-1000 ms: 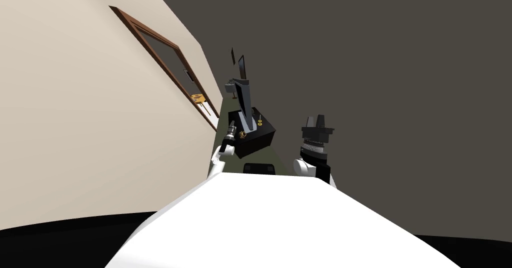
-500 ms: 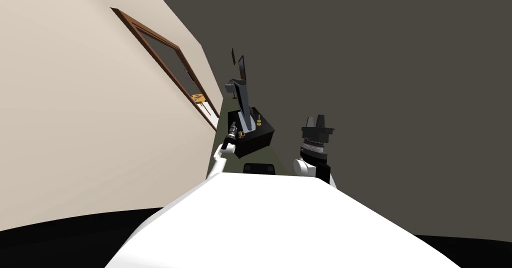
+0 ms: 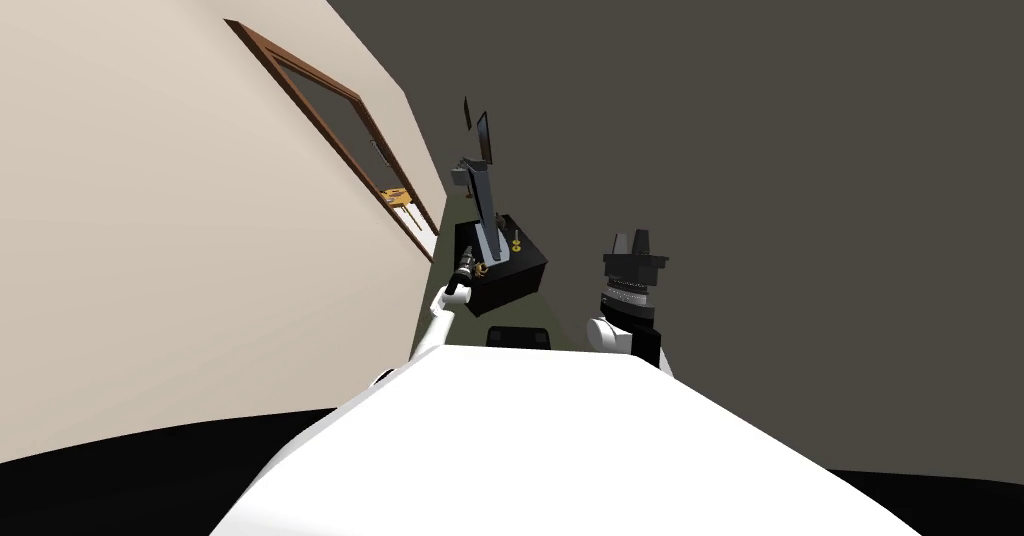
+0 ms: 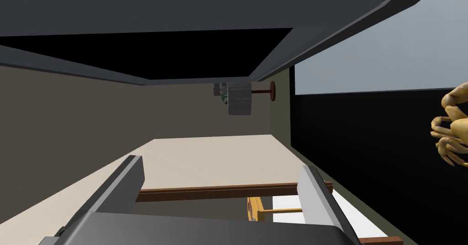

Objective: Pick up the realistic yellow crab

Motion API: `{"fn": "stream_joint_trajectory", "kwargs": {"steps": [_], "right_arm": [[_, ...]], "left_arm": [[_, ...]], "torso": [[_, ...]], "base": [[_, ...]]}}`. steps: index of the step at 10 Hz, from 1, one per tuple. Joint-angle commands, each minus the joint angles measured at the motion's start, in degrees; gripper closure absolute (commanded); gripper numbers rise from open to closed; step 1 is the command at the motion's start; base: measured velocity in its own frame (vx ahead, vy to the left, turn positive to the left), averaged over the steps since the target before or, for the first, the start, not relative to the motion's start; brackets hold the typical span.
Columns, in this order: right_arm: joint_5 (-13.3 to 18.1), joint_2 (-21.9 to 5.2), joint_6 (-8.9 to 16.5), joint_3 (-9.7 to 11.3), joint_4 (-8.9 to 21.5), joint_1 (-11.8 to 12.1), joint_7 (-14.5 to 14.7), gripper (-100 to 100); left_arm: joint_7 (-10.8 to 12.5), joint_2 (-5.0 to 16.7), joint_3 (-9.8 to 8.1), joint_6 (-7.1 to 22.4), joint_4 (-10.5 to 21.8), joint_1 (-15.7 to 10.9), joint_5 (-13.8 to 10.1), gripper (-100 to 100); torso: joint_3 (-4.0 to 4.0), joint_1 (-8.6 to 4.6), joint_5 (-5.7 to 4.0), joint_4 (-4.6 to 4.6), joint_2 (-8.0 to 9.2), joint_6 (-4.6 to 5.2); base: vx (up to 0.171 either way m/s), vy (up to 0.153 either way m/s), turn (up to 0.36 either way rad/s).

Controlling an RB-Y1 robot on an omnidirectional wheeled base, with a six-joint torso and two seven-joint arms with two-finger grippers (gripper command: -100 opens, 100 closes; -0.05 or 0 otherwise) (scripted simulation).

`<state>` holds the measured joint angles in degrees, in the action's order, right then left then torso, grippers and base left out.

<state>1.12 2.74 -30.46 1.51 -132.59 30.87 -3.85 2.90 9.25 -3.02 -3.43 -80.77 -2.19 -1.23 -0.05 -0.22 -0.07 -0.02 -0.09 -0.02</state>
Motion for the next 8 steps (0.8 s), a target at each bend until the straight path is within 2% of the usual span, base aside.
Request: {"fn": "stream_joint_trajectory", "kwargs": {"steps": [1,2,3,4,5,7,8], "right_arm": [[0.0,0.0,0.0,0.0,0.0,0.0,0.0,0],[0.0,0.0,0.0,0.0,0.0,0.0,0.0,0],[0.0,0.0,0.0,0.0,0.0,0.0,0.0,0],[0.0,0.0,0.0,0.0,0.0,0.0,0.0,0],[0.0,0.0,0.0,0.0,0.0,0.0,0.0,0],[0.0,0.0,0.0,0.0,0.0,0.0,0.0,0],[0.0,0.0,0.0,0.0,0.0,0.0,0.0,0]], "left_arm": [[0.5,0.0,-0.57,1.8,2.9,-2.3,0.0,-100],[0.5,0.0,-0.57,1.8,3.9,-2.3,0.0,-100],[1.0,0.2,-1.09,3.3,6.2,-4.2,-0.1,-100],[1.0,0.2,-1.09,3.3,8.1,-4.2,-0.1,-100],[1.5,0.4,-1.63,4.9,9.6,-6.0,-0.1,-100],[1.5,0.4,-1.63,4.9,11.6,-6.0,-0.1,-100],[2.1,0.7,-2.19,6.5,13.8,-7.8,-0.1,-100]], "torso": [[0.00,0.00,0.00,0.00,0.00,0.00],[0.01,-0.05,-0.01,0.01,0.01,0.01],[0.01,0.01,0.00,0.00,0.01,0.01],[-0.01,-0.01,0.00,0.00,-0.03,0.00],[0.00,0.03,0.01,0.00,-0.01,0.00],[-0.04,0.06,0.01,-0.01,-0.06,0.00],[0.00,0.15,0.03,0.00,0.01,-0.01]], "base": [[0.011,-0.079,0.028],[0.012,-0.061,0.018],[0.024,-0.067,0.019],[0.019,-0.057,0.015],[0.037,-0.054,0.033],[0.020,-0.035,0.007],[0.027,-0.037,0.025]]}}
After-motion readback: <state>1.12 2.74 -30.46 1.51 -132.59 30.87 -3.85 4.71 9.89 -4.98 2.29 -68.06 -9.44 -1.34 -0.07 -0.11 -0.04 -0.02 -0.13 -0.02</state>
